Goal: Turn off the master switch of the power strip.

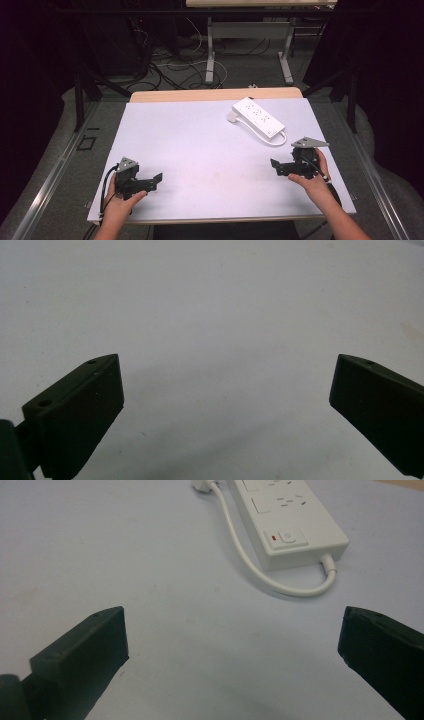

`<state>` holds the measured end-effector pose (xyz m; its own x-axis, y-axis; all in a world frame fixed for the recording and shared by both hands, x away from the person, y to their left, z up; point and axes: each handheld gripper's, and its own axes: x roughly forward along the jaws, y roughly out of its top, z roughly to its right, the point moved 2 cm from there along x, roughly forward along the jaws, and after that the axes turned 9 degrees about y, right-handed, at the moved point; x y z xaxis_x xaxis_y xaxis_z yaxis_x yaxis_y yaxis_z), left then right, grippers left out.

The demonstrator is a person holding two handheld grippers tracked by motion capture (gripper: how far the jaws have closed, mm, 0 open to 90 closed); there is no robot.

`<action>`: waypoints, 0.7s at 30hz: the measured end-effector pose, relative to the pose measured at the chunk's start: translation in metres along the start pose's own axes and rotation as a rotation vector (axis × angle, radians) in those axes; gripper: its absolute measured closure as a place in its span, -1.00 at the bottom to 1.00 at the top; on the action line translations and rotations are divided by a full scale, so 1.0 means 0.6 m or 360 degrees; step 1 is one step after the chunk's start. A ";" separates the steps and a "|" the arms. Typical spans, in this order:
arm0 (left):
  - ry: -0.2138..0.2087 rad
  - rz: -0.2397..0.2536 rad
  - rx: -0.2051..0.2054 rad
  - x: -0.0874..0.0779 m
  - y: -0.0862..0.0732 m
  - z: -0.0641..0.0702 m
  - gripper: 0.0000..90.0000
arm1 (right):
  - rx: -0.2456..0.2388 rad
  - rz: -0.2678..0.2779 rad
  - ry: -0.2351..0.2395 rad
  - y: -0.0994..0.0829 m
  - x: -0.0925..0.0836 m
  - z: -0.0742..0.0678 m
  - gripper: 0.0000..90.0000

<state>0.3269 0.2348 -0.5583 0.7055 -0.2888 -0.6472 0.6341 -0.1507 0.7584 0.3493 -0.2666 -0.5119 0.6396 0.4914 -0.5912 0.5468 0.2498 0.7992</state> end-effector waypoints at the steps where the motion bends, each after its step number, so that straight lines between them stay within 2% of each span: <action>1: 0.0003 0.0007 0.0000 0.000 0.000 0.000 -0.99 | 0.0017 0.0008 -0.0003 -0.004 -0.001 0.000 -1.00; 5: 0.0007 0.0010 0.0004 0.000 0.000 0.001 -0.99 | 0.0052 0.0028 -0.0006 -0.021 -0.004 0.004 -1.00; 11: 0.0016 0.0033 0.0002 0.003 -0.001 0.002 -0.99 | 0.0054 0.0047 -0.0060 -0.051 -0.008 0.011 -1.00; 21: 0.0002 0.0042 -0.0017 0.001 -0.001 0.002 -0.99 | 0.0103 0.0052 -0.0072 -0.091 -0.010 0.026 -1.00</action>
<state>0.3267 0.2333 -0.5589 0.7223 -0.2912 -0.6273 0.6188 -0.1329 0.7742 0.3238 -0.2961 -0.5535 0.6803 0.4601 -0.5706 0.5581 0.1794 0.8101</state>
